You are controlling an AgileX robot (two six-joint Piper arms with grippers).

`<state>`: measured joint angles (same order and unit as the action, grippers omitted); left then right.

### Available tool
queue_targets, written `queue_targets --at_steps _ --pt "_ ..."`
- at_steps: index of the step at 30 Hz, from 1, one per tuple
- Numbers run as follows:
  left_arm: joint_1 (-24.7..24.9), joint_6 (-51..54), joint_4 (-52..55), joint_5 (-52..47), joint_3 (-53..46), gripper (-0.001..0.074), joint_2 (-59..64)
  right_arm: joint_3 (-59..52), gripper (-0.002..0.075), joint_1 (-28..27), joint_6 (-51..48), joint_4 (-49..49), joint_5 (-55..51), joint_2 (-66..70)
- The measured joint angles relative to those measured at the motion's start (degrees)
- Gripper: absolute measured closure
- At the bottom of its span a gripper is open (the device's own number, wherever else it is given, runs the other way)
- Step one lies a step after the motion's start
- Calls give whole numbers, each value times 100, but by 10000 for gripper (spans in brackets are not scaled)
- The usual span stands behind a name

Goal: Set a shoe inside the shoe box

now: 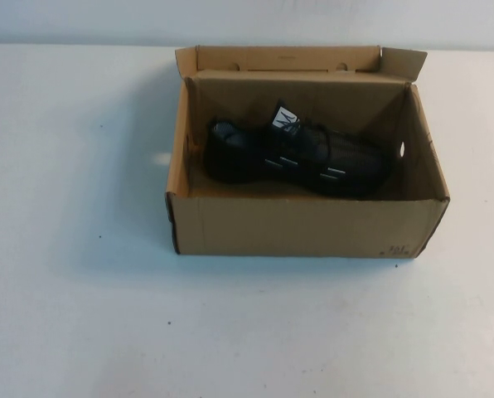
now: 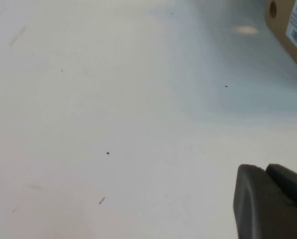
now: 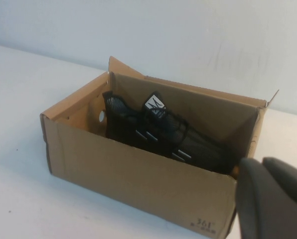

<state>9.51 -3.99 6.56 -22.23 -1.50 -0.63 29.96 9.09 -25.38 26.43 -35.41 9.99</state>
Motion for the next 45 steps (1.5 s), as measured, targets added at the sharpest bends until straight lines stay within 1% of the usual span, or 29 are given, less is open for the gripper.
queue_targets --at_steps 6,32,37,41,45 --pt "0 185 -36 -12 0 735 0 0 742 0 0 0 0 0" --pt "0 208 -36 -12 0 735 0 0 742 -11 0 8 0 0" --pt "0 208 -36 -12 0 735 0 -13 742 -204 -95 -33 65 -128" --pt "0 208 -36 -12 0 735 0 -316 742 -332 -262 -221 512 -341" --pt "0 212 -36 -12 0 735 0 -1042 742 -359 -318 -269 1010 -724"
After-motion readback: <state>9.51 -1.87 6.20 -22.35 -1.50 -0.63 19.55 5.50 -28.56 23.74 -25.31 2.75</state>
